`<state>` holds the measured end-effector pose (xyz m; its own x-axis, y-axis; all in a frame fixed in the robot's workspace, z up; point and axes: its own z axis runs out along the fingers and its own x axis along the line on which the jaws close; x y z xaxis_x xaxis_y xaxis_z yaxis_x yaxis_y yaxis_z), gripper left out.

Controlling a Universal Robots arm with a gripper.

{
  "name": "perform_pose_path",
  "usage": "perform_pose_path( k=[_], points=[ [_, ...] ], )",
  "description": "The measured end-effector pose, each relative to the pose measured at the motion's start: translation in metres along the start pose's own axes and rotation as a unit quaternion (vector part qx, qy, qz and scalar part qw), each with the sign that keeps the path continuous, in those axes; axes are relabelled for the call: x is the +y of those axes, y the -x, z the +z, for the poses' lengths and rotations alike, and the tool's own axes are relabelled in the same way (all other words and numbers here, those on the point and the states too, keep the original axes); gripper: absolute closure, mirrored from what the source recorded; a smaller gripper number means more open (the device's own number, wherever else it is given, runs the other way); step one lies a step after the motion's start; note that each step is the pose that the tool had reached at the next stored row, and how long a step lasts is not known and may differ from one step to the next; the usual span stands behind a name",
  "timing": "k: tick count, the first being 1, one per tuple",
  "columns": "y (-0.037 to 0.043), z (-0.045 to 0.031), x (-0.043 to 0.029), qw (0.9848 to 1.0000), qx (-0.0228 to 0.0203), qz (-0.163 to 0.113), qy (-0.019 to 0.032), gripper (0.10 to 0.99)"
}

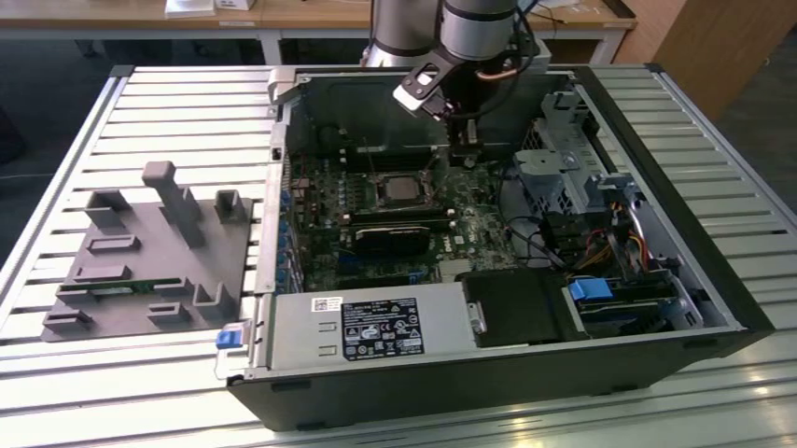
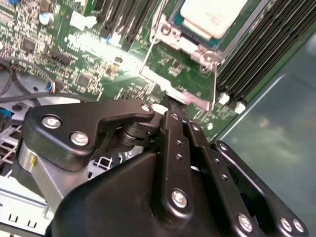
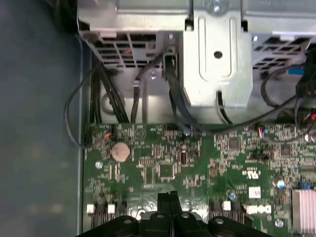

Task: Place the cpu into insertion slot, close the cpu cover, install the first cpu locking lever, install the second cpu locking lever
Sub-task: 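Close the cpu cover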

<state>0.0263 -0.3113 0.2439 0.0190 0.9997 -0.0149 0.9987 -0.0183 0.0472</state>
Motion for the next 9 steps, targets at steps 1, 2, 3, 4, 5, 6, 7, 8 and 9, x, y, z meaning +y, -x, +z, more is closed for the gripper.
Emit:
perform_pose_path(
  k=[1, 2, 3, 4, 5, 6, 7, 8, 9],
  points=[
    [0.0000, -0.0001, -0.0021, 1.0000, 0.0000, 0.000, 0.0000, 0.980],
    [0.0000, -0.0001, -0.0042, 1.0000, 0.0000, 0.000, 0.0000, 0.980],
    [0.0000, -0.0001, -0.0062, 1.0000, 0.0000, 0.000, 0.0000, 0.980],
    [-0.0001, -0.0002, -0.0083, 1.0000, 0.0000, 0.000, 0.0000, 0.980],
    [-0.0001, -0.0002, -0.0103, 1.0000, 0.0000, 0.000, 0.0000, 0.980],
    [-0.0001, -0.0003, -0.0124, 1.0000, 0.0000, 0.000, 0.0000, 0.980],
    [-0.0001, -0.0004, -0.0145, 1.0000, 0.0000, 0.000, 0.0000, 0.980],
    [-0.0001, -0.0004, -0.0167, 1.0000, 0.0000, 0.000, 0.0000, 0.980],
    [-0.0001, -0.0005, -0.0190, 1.0000, 0.0001, 0.000, 0.0000, 0.980]
  ],
)
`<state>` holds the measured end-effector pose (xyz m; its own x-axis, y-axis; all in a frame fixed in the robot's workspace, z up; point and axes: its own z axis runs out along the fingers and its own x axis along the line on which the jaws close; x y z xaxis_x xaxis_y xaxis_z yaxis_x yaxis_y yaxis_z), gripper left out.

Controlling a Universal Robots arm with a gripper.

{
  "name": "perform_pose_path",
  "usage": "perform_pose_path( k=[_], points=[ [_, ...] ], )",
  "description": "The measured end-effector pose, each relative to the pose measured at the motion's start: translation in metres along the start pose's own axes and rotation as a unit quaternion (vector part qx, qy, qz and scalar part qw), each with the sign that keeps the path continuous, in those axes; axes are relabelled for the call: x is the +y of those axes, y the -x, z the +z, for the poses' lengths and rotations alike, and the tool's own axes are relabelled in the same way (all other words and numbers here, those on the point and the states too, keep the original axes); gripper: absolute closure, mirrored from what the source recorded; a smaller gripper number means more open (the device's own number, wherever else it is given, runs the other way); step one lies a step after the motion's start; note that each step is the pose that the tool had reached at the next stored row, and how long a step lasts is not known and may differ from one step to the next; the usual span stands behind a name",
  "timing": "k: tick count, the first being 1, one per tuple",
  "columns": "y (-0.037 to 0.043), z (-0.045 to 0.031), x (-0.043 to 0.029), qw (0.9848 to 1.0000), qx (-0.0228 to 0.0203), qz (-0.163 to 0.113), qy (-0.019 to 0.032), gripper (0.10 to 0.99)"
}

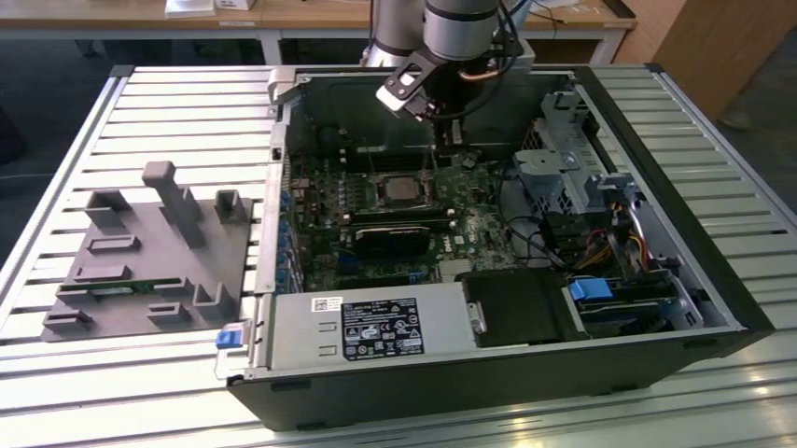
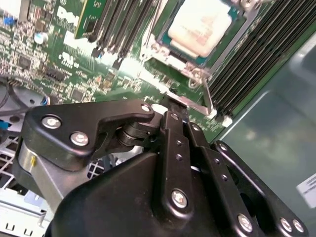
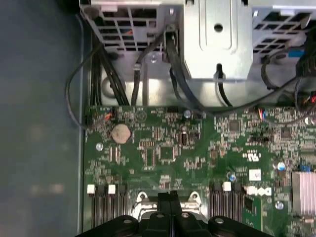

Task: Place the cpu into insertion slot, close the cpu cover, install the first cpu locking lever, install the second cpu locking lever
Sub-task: 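Close the cpu cover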

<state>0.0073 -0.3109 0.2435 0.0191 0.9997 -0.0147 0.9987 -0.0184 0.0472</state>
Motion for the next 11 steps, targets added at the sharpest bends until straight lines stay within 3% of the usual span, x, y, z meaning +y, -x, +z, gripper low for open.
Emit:
perform_pose_path(
  k=[11],
  points=[
    [0.0001, 0.0018, -0.0154, 1.0000, 0.0000, 0.000, 0.0000, 0.980]
  ],
)
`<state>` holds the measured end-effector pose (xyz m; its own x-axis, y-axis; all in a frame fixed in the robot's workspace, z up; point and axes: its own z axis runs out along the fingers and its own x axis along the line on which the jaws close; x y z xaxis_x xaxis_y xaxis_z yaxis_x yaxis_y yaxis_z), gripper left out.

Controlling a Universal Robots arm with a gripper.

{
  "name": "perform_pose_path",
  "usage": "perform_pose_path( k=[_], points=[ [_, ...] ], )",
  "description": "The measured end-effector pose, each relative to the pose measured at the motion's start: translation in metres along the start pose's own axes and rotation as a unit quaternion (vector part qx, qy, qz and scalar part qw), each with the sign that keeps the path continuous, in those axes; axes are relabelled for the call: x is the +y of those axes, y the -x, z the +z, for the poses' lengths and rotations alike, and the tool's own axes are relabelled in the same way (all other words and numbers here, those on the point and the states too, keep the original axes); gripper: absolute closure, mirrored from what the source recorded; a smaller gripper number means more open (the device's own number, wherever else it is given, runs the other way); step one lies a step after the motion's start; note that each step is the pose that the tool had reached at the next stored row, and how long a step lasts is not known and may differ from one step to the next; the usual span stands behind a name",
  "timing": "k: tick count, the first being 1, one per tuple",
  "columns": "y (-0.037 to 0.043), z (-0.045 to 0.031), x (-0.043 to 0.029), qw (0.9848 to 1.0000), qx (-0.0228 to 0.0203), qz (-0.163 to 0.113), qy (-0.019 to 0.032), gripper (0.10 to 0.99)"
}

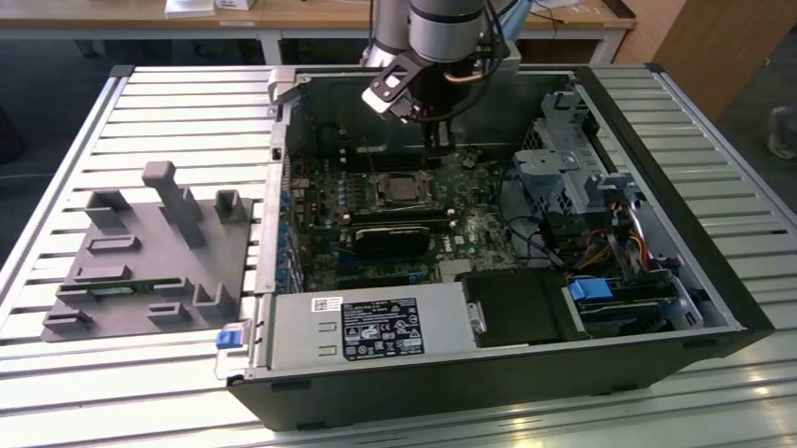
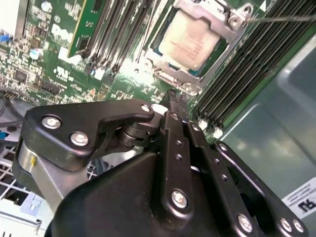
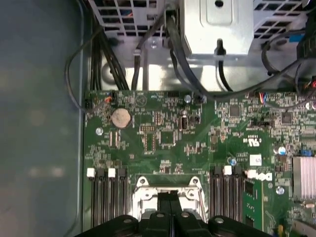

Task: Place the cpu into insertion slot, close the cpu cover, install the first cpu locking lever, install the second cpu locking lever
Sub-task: 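Close the cpu cover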

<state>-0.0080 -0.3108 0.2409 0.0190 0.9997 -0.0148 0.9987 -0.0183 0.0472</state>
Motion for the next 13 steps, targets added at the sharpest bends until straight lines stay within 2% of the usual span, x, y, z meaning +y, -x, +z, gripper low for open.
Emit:
perform_pose_path(
  k=[3, 9, 13],
  points=[
    [0.0001, 0.0008, -0.0052, 1.0000, 0.0000, 0.000, 0.0000, 0.980],
    [0.0001, 0.0033, -0.0059, 1.0000, 0.0005, 0.000, 0.0001, 0.980],
    [0.0007, 0.0056, -0.0060, 1.0000, 0.0067, 0.000, -0.0068, 0.980]
  ],
)
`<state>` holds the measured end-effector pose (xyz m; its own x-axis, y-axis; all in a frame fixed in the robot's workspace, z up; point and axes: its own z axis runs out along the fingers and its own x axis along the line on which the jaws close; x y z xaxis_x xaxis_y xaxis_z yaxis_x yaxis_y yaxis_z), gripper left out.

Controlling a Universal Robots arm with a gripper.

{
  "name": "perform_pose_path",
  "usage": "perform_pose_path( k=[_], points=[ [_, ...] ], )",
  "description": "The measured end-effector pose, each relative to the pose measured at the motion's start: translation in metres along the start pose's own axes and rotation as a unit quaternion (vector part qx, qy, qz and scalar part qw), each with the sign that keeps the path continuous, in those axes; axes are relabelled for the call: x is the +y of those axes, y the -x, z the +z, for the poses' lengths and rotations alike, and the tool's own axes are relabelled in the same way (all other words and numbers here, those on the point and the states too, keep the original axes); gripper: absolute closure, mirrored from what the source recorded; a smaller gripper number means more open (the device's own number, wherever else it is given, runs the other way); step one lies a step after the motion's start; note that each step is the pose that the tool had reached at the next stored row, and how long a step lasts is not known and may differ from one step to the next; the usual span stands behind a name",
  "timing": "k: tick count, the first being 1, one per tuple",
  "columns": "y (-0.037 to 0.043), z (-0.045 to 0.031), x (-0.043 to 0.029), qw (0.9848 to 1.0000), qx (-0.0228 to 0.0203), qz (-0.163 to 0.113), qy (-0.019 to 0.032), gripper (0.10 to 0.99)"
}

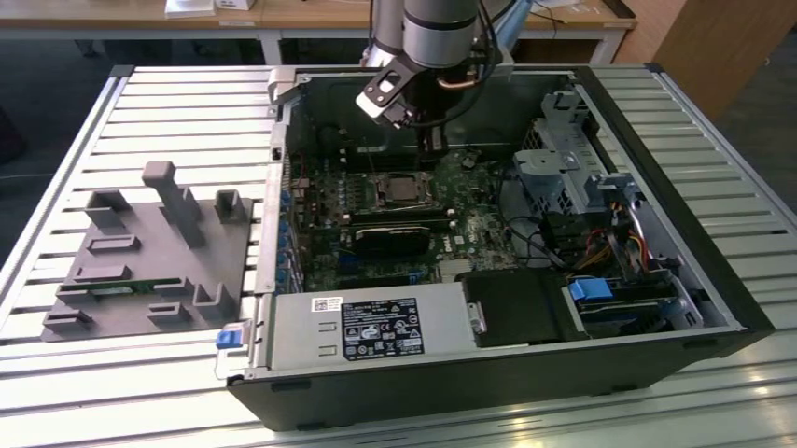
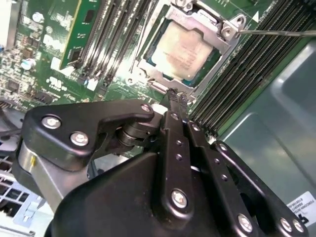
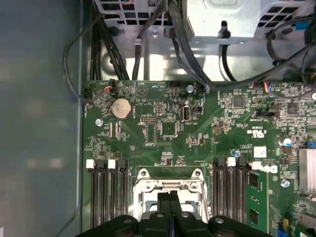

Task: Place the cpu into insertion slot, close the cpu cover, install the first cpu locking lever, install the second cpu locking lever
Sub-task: 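Close the cpu cover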

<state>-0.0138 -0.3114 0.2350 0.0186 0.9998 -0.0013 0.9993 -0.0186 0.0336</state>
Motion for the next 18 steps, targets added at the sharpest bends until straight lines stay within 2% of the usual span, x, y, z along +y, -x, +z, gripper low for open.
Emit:
perform_pose_path(
  k=[2, 6, 10, 14, 18],
  points=[
    [0.0002, 0.0007, 0.0000, 1.0000, 0.0043, 0.000, -0.0030, 0.980],
    [0.0040, 0.0011, -0.0026, 0.9999, 0.0106, 0.000, -0.0031, 0.980],
    [0.0056, 0.0013, -0.0123, 0.9999, 0.0108, 0.000, -0.0029, 0.980],
    [0.0057, 0.0012, -0.0137, 0.9999, 0.0107, 0.000, -0.0025, 0.980],
    [0.0058, 0.0020, -0.0188, 0.9999, 0.0106, 0.000, -0.0025, 0.980]
  ],
)
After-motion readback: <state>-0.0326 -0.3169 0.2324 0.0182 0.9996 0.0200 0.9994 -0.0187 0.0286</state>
